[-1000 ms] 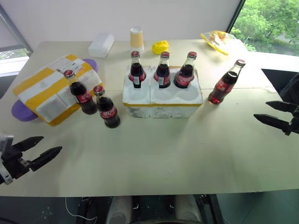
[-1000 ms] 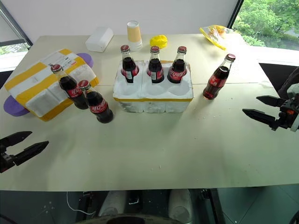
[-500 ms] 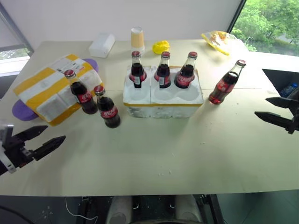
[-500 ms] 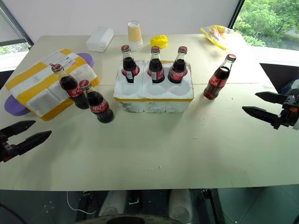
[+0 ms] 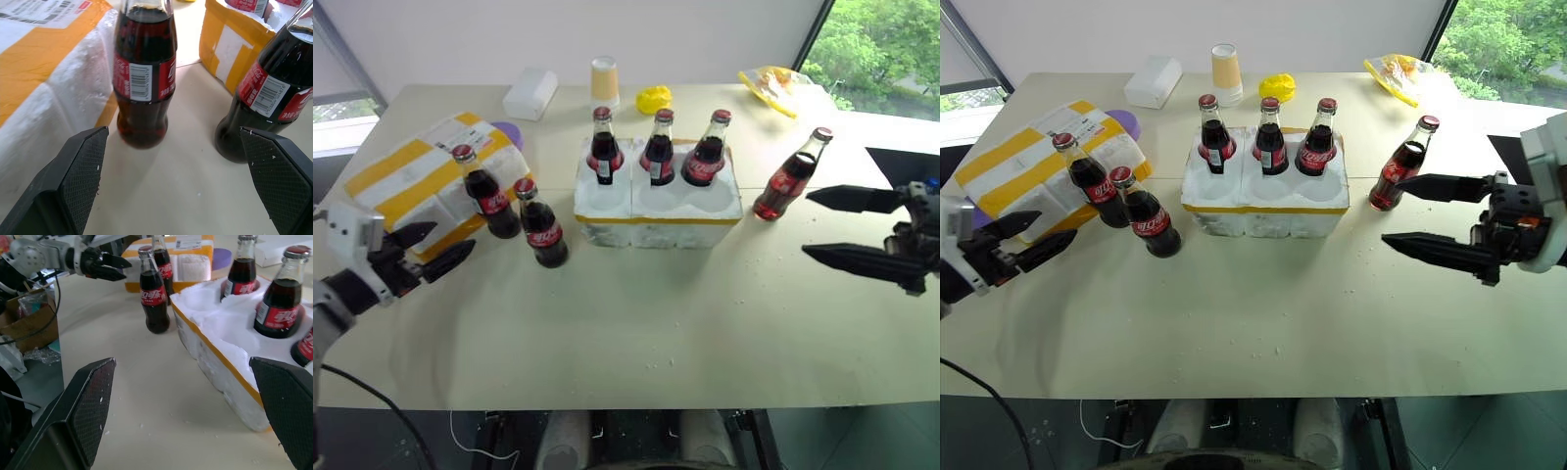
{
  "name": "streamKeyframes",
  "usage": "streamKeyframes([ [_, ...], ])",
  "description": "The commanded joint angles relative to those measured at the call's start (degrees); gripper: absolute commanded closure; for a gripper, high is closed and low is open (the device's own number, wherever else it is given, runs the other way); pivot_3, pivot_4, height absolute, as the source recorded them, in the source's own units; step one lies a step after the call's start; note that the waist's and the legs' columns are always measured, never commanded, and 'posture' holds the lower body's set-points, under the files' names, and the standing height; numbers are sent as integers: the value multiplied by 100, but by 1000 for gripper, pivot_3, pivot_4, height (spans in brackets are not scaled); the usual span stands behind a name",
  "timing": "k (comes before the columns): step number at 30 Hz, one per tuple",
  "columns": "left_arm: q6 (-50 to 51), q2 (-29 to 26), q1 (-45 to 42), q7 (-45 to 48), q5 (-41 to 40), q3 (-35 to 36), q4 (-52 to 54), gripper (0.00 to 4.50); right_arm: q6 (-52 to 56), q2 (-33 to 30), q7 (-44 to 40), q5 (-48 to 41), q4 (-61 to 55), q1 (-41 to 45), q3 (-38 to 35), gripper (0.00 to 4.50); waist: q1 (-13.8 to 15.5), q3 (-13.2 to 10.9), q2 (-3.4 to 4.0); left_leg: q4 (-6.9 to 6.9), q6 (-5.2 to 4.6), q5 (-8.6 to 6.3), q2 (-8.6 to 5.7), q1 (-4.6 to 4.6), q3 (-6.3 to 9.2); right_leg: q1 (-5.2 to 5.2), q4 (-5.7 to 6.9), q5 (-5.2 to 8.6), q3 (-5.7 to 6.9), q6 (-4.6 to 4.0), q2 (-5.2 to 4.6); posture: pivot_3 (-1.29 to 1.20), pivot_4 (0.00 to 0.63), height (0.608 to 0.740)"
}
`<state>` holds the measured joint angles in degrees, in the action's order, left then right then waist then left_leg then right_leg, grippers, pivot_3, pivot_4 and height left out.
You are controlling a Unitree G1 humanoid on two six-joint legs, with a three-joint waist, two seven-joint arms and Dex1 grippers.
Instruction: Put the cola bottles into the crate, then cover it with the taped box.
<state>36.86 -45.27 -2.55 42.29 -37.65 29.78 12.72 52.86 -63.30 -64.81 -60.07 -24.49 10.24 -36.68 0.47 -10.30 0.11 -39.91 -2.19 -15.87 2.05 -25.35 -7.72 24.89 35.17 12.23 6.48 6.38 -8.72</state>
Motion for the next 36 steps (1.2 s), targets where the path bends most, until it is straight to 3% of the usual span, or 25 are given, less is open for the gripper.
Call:
streamKeyframes([
  [1, -178, 107, -358, -237, 258, -260, -336, 48, 157, -9, 331, -485, -307, 79, -300, 0, 21, 0, 0, 0, 0, 0, 0, 0, 0, 0, 0, 0, 0, -1, 0, 0, 150, 740],
  [19, -1066, 620, -1756, -368, 1089, -1199, -1687, 48, 290, -166, 1456, -1439, -564, 284, -319, 0, 27, 3, -11, -8, -4, 2, -2, 0, 3, -8, 2, -11, 1, 18, 4, 0, 150, 740],
  [36, -1518, 955, -2664, -237, 1425, -1552, -2777, 48, 217, -194, 1757, -1618, -594, 505, -34, 0, 26, 2, -20, -13, -5, 3, -10, 1, 6, -14, 7, -18, 4, 29, 5, 0, 150, 740],
])
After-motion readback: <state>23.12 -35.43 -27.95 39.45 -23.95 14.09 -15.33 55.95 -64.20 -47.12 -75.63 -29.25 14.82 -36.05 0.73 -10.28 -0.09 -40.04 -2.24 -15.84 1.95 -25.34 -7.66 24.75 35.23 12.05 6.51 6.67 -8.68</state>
